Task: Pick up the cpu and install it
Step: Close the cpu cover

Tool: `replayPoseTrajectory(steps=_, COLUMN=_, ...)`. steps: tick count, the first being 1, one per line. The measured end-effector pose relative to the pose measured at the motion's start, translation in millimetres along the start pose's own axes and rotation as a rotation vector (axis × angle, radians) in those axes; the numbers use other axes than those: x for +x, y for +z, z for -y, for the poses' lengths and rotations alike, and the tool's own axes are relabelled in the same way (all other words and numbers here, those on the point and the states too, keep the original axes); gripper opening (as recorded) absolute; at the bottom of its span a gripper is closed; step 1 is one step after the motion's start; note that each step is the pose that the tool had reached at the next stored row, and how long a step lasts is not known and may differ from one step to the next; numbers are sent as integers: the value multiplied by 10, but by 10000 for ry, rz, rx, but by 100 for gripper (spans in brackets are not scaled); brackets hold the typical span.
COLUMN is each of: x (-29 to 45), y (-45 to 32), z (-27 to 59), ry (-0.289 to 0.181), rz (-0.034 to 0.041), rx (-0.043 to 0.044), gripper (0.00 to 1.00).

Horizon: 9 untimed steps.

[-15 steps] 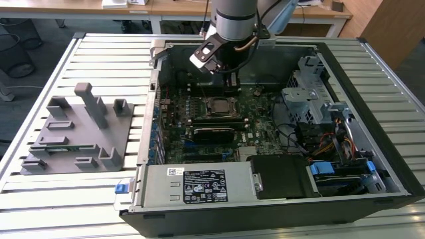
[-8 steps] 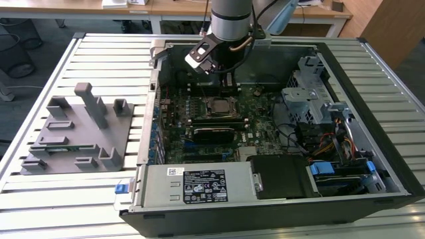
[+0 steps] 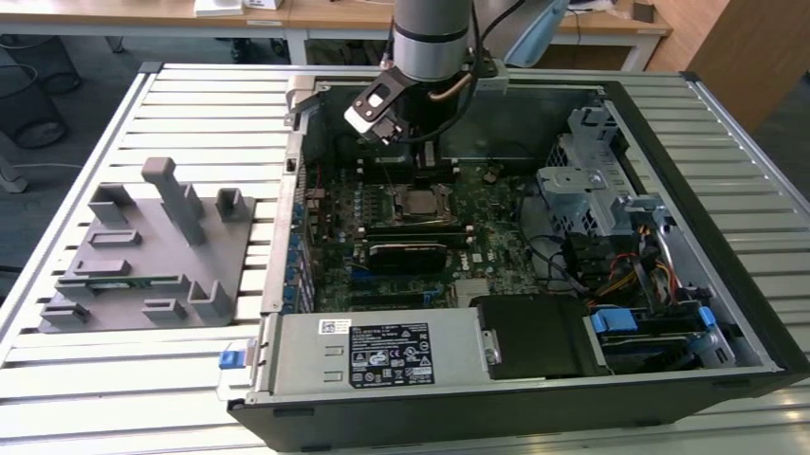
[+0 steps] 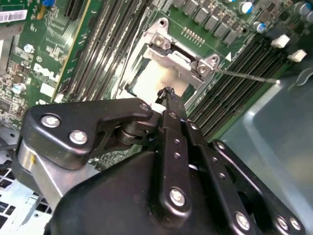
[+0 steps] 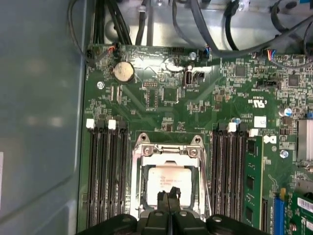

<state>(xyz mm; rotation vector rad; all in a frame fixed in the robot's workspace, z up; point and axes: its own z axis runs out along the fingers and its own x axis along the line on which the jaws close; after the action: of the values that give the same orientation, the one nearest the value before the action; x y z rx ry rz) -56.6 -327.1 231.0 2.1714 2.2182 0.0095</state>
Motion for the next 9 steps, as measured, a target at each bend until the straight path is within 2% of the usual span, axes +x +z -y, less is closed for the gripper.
replayPoseTrajectory(steps=9, x=4, y=51, z=119, ry=-8, rz=-1, rx=0, gripper=11)
